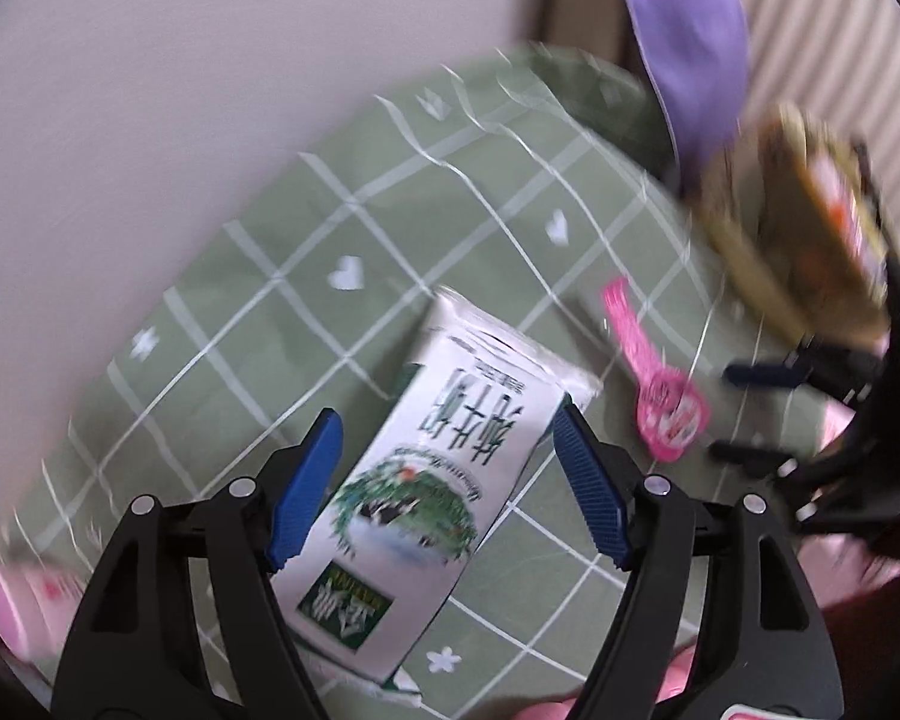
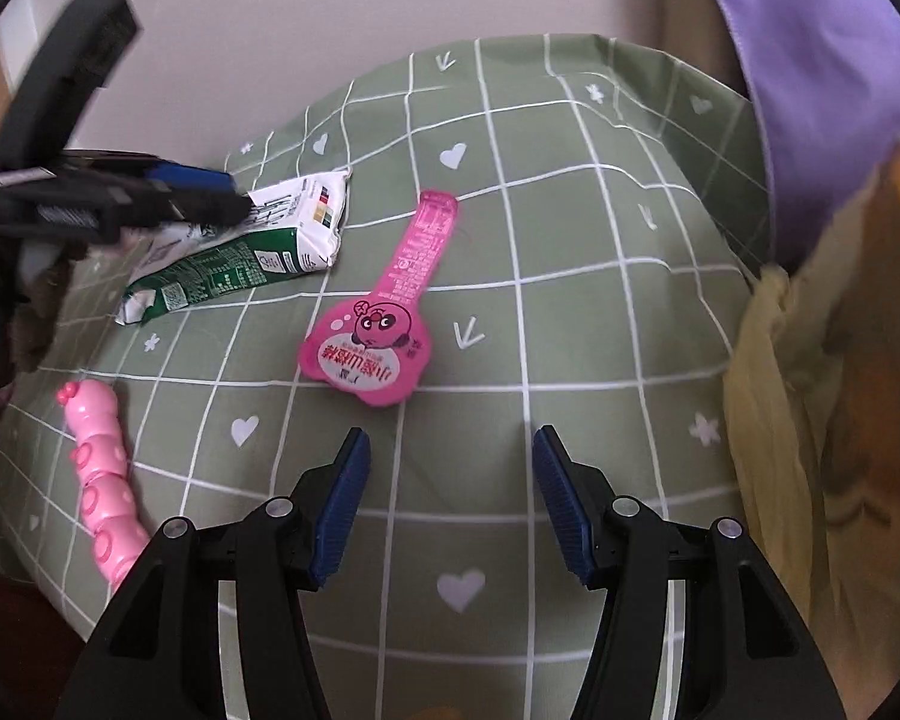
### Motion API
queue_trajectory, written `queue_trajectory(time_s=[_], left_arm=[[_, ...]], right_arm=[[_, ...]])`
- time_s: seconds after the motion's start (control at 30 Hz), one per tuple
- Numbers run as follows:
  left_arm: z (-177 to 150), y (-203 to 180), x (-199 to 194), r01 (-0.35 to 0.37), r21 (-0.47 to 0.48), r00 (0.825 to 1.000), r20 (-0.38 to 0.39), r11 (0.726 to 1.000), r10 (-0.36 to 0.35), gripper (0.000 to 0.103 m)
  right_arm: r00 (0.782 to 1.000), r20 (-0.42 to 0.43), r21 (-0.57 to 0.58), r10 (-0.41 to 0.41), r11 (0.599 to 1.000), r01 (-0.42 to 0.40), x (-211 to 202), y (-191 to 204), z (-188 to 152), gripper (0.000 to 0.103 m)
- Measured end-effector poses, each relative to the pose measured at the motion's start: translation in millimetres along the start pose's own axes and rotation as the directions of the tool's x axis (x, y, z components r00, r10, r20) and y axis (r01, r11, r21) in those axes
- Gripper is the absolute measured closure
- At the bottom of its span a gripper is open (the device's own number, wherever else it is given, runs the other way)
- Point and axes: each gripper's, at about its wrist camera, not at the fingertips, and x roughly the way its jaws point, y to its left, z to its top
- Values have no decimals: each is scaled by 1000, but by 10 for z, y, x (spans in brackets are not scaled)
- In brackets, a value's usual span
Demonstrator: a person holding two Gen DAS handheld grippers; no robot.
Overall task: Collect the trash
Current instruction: 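Grasp the green milk carton with the left tool while the right tool grasps the pink lollipop candy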
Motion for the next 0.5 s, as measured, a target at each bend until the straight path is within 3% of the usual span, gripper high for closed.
queue_trajectory(time_s=[0.13,0.3,0.4,0.43,0.5], left_arm=[[107,-77,207,-13,53,998,-68,999,17,34],[155,-58,340,-29,19,990,-136,999,31,37],[102,10,239,-39,-44,994,-102,998,34,46],[64,72,143,-28,-104,997,-72,994,20,46],[-14,162,-9,-23,-179,999,-28,984,18,46]], right_arm=[[1000,11,19,15,1000,-15,-67,-15,-76,49],[999,15,42,29,999,-30,-84,-10,-94,49],[1000,-3,21,27,999,-27,-79,10,-68,49],[999,-3,22,32,999,-32,-72,13,-59,49],[997,45,33,67,997,-68,-100,38,-18,49]])
